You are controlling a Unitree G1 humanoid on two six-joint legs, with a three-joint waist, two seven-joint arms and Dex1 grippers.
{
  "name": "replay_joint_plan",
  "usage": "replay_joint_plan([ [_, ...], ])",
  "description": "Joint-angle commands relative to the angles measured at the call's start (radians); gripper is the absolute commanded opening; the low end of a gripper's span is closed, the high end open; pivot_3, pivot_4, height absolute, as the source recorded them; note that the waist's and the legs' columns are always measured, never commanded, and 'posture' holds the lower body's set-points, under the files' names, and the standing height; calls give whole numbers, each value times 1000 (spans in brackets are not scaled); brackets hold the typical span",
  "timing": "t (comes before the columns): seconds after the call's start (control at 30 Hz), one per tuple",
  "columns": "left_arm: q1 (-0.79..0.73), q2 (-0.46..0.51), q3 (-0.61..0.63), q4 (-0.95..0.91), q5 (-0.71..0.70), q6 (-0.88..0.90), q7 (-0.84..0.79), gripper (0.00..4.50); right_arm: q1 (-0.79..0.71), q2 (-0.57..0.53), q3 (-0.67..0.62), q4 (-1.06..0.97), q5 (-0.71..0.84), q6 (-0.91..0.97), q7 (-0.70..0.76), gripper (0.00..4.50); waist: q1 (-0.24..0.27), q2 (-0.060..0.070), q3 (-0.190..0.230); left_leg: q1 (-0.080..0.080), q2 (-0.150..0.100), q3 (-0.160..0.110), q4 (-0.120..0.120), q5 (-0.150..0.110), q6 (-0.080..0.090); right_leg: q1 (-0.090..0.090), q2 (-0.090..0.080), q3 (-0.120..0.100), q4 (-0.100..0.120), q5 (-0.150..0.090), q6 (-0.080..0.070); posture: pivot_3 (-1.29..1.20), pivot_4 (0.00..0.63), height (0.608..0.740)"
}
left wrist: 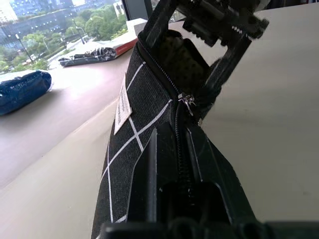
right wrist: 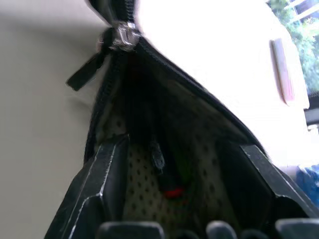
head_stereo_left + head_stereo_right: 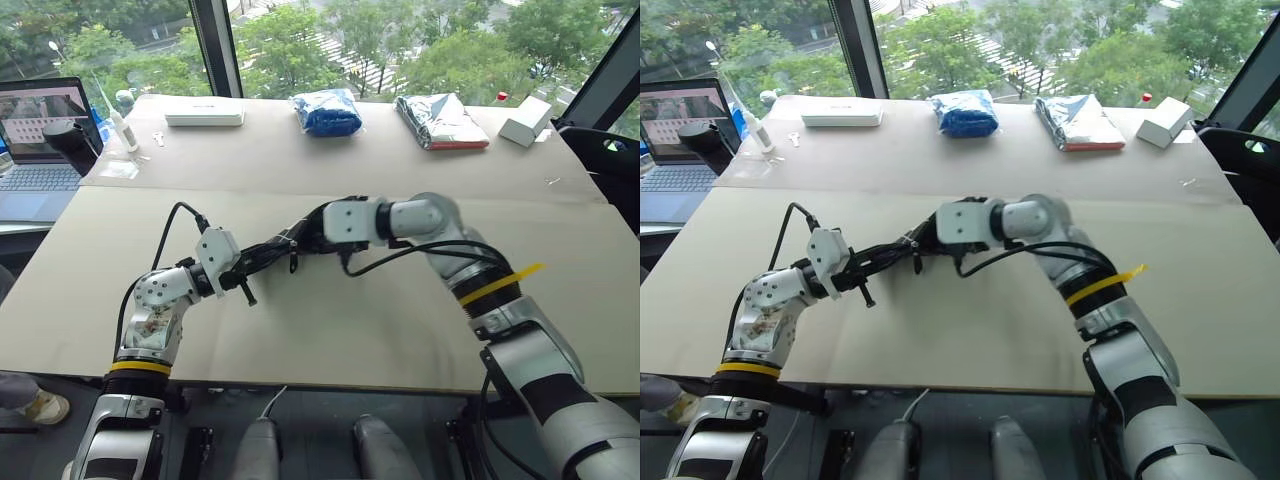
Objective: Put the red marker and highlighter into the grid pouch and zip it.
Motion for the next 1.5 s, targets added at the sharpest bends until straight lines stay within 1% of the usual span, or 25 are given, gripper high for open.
replay_joint_plan([
  [0.03, -8, 0, -1, -54, -3, 11, 14, 0, 136, -103, -195, -216, 372, 302, 231, 3075, 3, 0, 0, 0, 0, 0, 0, 0, 0, 0, 0, 0, 0, 0, 0, 0, 150, 740],
  [0.1, -7, 2, -1, -59, -5, 15, 17, 0, 209, -145, -253, -300, 491, 416, 281, 3075, 8, 0, 0, 0, 0, 0, 0, 0, 0, 1, 0, 0, 0, 0, 0, 0, 150, 740],
  [0.2, -2, 5, 1, -66, -8, 22, 18, 0, 320, -181, -297, -419, 615, 580, 280, 3075, 6, 0, 0, 0, 0, 0, 0, 0, 0, 0, 0, 0, 0, 0, 0, 0, 150, 740],
  [0.27, 0, 7, 1, -69, -9, 25, 18, 0, 407, -189, -263, -491, 613, 629, 251, 3075, 2, 0, 0, 1, 0, 0, 0, 0, 0, 0, 1, 0, 1, 0, 0, 0, 150, 740],
  [0.33, 2, 7, 2, -72, -11, 28, 17, 0, 458, -161, -216, -519, 572, 648, 180, 3075, -1, 0, 0, 2, 1, 0, 0, 0, 0, 1, 1, 0, 1, 0, 0, 0, 150, 740],
  [0.37, 2, 5, 1, -72, -10, 28, 18, 0, 474, -126, -190, -515, 534, 628, 125, 3075, -4, 0, 0, 2, 1, 0, 0, 0, 0, 1, 1, 0, 1, 0, 0, 0, 150, 740],
  [0.43, 5, 0, -3, -75, -10, 27, 19, 0, 488, -44, -136, -503, 482, 644, 8, 3075, -11, 0, 0, 1, 1, 0, 0, 0, 0, 0, 1, 1, 1, -1, 1, 0, 150, 740],
  [0.5, 6, -5, -7, -79, -9, 28, 21, 0, 474, 48, -101, -479, 452, 685, -102, 3075, -16, 0, 0, 1, 1, 0, 0, 0, 0, 0, 1, 1, 1, -1, 1, 0, 150, 740],
  [0.67, 8, -10, -10, -88, -8, 31, 24, 0, 393, 197, -65, -380, 377, 677, -268, 3075, -9, 0, 0, 0, 0, 0, 1, 0, 0, -1, 1, 1, 1, 0, 0, 0, 150, 740],
  [0.87, 8, -10, -11, -85, -11, 32, 21, 0, 308, 284, -54, -303, 356, 640, -315, 3075, -5, 0, 0, 0, 0, -1, 1, 0, 0, -1, 1, 0, 1, 0, 0, 0, 150, 740],
  [1.07, 8, -6, -8, -80, -13, 31, 16, 0, 257, 305, -64, -268, 359, 611, -317, 3075, -7, 0, 0, 0, 1, -1, 1, 0, 0, -1, 1, 0, 1, 0, 0, 0, 150, 740],
  [1.13, 10, -5, -7, -82, -13, 32, 17, 0, 259, 302, -66, -279, 369, 615, -308, 2562, -7, 0, 0, 0, 1, -1, 1, 0, 0, -1, 1, 0, 1, 0, 0, 0, 150, 740],
  [1.17, 10, -5, -7, -83, -13, 32, 18, 0, 261, 299, -65, -283, 371, 617, -302, 2399, -8, 0, 0, 0, 1, -1, 1, 0, 0, -1, 1, 0, 1, 0, 0, 0, 150, 740],
  [1.2, 12, -4, -6, -85, -13, 33, 18, 0, 268, 292, -63, -296, 376, 621, -292, 1971, -8, 0, 0, 0, 1, -1, 1, 0, 0, -1, 1, 0, 1, 0, 0, 0, 150, 740],
  [1.23, 13, -3, -6, -87, -13, 33, 19, 0, 273, 286, -63, -306, 380, 625, -285, 1721, -8, 0, 0, 0, 1, -1, 1, 0, 0, -1, 1, 0, 1, 0, 0, 0, 150, 740],
  [1.27, 14, -2, -5, -88, -13, 33, 19, 0, 278, 278, -64, -316, 383, 625, -276, 1221, -9, 0, 0, 0, 1, -1, 1, 0, 0, -1, 1, 0, 1, 0, 0, 0, 150, 740],
  [1.3, 15, 0, -3, -90, -13, 34, 20, 0, 283, 269, -65, -325, 386, 623, -268, 1058, -9, 0, 0, 0, 1, -1, 1, 0, 0, -1, 1, 0, 1, 0, 0, 0, 150, 740],
  [1.37, 15, 1, -2, -90, -13, 33, 21, 0, 286, 257, -72, -331, 392, 628, -264, 267, -9, 0, 0, 0, 1, -1, 1, 0, 0, -1, 1, 0, 1, 0, 0, 0, 150, 740],
  [1.4, 15, 1, -2, -90, -12, 33, 21, 0, 286, 254, -76, -331, 395, 634, -265, 42, -10, 0, 0, 0, 1, -1, 1, 0, 0, -1, 1, 0, 1, 0, 0, 0, 150, 740],
  [1.5, 13, 5, 3, -76, -11, 23, 17, 0, 293, 224, -101, -334, 399, 636, -263, 42, -10, 0, 0, 0, 1, -1, 1, 0, 0, -1, 1, 0, 1, 0, 0, 0, 150, 740],
])
